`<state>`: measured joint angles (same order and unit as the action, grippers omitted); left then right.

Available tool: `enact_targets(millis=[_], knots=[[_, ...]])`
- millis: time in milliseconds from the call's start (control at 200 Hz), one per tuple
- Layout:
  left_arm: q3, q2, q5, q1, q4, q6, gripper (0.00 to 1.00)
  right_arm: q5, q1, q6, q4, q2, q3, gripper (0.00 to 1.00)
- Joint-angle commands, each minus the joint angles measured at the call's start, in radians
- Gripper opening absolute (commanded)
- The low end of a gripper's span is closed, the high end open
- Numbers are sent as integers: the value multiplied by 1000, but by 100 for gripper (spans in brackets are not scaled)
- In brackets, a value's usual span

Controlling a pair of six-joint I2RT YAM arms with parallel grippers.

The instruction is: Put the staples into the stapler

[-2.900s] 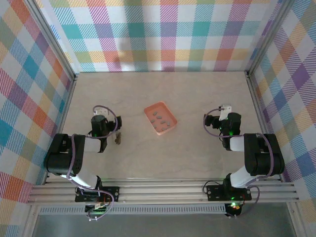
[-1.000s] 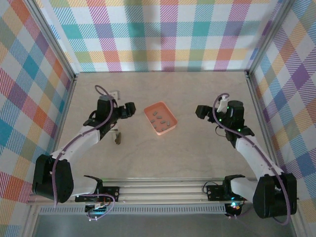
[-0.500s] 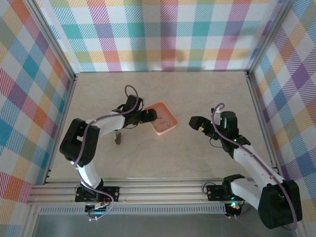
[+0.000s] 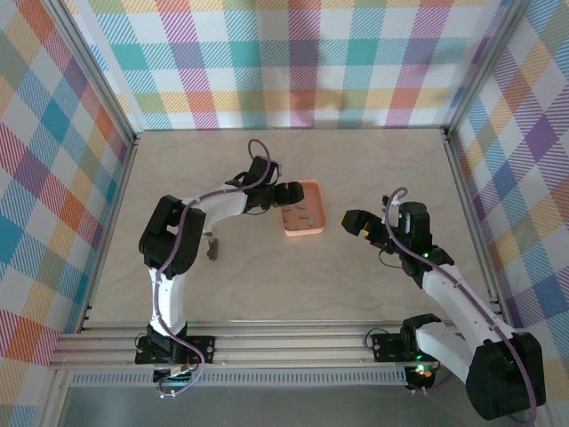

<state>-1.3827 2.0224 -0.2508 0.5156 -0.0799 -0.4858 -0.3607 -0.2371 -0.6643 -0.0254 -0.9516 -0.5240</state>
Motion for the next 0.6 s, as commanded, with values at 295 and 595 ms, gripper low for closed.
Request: enact_targets(millis=[295,595], knots=[[-62,-203,192,9,-476,208,82,50,-54,84,-112,-7,-101,99],[121,-474,459,-30,-838,173,79,94,-167,81,-44,-99,-135,99]])
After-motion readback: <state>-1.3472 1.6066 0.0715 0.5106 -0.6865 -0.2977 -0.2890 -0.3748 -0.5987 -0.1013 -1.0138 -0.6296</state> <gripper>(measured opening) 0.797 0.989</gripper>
